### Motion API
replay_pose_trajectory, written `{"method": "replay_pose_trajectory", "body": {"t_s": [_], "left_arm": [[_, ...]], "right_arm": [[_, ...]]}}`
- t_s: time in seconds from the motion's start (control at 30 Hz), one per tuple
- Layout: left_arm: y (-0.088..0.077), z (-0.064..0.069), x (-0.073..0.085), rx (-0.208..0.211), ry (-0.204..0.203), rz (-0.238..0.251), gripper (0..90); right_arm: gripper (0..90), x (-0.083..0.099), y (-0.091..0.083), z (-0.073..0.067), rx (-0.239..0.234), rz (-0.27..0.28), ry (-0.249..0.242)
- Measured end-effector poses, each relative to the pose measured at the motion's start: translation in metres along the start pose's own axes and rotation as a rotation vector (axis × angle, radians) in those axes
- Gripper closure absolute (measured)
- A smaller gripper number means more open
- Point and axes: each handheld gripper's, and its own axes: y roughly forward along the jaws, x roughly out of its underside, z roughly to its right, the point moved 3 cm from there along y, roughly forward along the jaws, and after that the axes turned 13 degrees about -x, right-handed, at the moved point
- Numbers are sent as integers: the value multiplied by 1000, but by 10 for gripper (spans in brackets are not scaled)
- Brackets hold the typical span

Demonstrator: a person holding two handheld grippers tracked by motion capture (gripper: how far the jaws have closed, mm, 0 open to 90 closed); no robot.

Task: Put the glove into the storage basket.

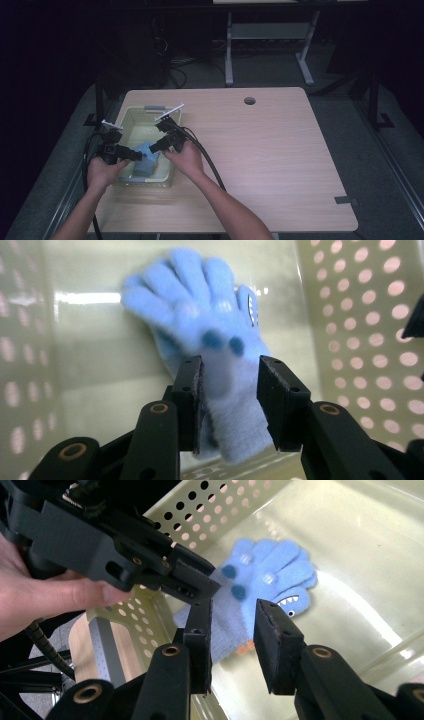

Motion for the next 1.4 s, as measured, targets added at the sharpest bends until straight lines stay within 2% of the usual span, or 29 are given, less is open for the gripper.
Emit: {"method": "replay_pose_trajectory", "body": {"t_s": [0.1, 0.17, 0.23, 0.3, 0.4, 0.43, 0.57, 0.63, 0.7, 0.73, 0.77, 0.83, 0.87, 0.9, 1.03, 1.17, 1.4], "left_arm": [[-4, -1, -1, -1, -4, 15, 646], [-6, -1, -2, -20, 3, 21, 652], [-6, 3, -3, -23, 27, 21, 721], [-5, 8, -5, -38, 62, 11, 738], [2, 15, -7, -74, 89, -17, 747], [5, 16, -7, -85, 86, -27, 747], [15, 16, -8, -116, 119, -87, 735], [18, 15, -9, -117, 118, -106, 731], [21, 14, -9, -122, 94, -109, 722], [22, 14, -9, -125, 94, -112, 709], [21, 14, -9, -130, 97, -108, 698], [18, 14, -9, -122, 88, -86, 683], [15, 12, -10, -124, 102, -84, 678], [14, 13, -10, -123, 87, -68, 676], [10, 12, -11, -118, 78, -46, 664], [4, 14, -11, -76, 65, -15, 634], [-6, 6, -11, -52, 44, 43, 588]], "right_arm": [[684, -1, -6, -1, -11, 16, 1], [683, -1, -7, -1, -12, 19, 1], [683, -1, -11, -1, -16, 27, 3], [683, -1, -12, -1, -14, 28, -1], [681, 0, -14, -2, -17, 27, -5], [680, 0, -14, -2, -18, 26, -5], [680, 2, -16, -1, -24, 21, -11], [679, 2, -17, -1, -26, 19, -6], [677, 2, -19, -1, -23, 21, -8], [676, 2, -20, -1, -31, 27, -7], [674, 2, -21, -1, -42, 34, -2], [671, 2, -23, -1, -33, 31, -7], [670, 2, -23, -1, -35, 34, -9], [669, 2, -24, -1, -39, 34, -7], [662, 2, -26, 0, -39, 44, -8], [641, 2, -27, -1, -41, 39, 0], [609, 2, -34, 2, -42, 50, 0]]}}
